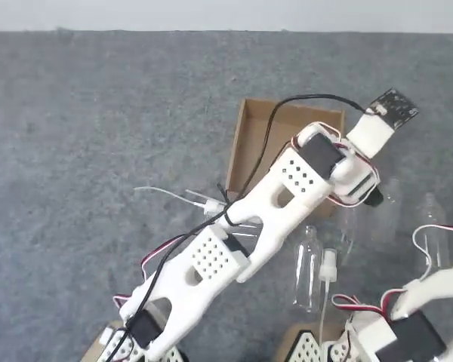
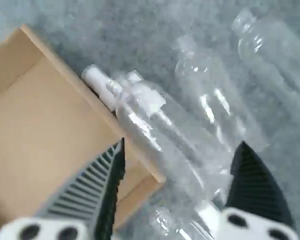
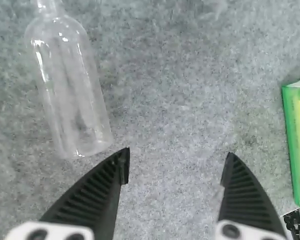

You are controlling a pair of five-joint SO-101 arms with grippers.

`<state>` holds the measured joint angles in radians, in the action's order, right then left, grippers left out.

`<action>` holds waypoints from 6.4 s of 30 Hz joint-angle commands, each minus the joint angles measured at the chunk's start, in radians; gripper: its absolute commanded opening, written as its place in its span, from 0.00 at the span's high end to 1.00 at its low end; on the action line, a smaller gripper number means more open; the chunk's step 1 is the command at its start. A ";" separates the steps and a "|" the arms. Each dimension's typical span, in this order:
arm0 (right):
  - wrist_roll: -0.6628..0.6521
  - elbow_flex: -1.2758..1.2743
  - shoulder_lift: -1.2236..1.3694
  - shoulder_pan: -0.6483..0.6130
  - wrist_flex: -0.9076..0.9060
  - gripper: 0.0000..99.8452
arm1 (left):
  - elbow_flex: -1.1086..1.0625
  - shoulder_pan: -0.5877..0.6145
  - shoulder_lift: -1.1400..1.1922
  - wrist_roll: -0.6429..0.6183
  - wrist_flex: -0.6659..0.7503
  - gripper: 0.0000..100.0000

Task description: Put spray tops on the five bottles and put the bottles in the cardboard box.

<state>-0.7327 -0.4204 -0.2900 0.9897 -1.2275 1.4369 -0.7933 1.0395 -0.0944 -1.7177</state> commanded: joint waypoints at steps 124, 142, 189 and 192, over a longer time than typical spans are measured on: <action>0.953 1.060 0.487 -1.698 -0.303 0.99 | -2.905 1.341 -2.062 0.499 0.841 0.75; 1.315 1.060 0.920 -1.825 -0.185 0.87 | -3.033 1.341 -2.437 0.499 0.715 0.75; 0.588 0.799 0.288 -1.369 -0.567 0.82 | -3.073 1.313 -2.622 0.545 0.612 0.75; 0.483 0.675 0.280 -1.376 -0.564 0.82 | -3.073 1.315 -2.622 0.545 0.612 0.75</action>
<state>-0.1250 0.3713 0.0690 -0.3821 -1.7553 -1.6425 0.5247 -1.5673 0.4411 -1.0948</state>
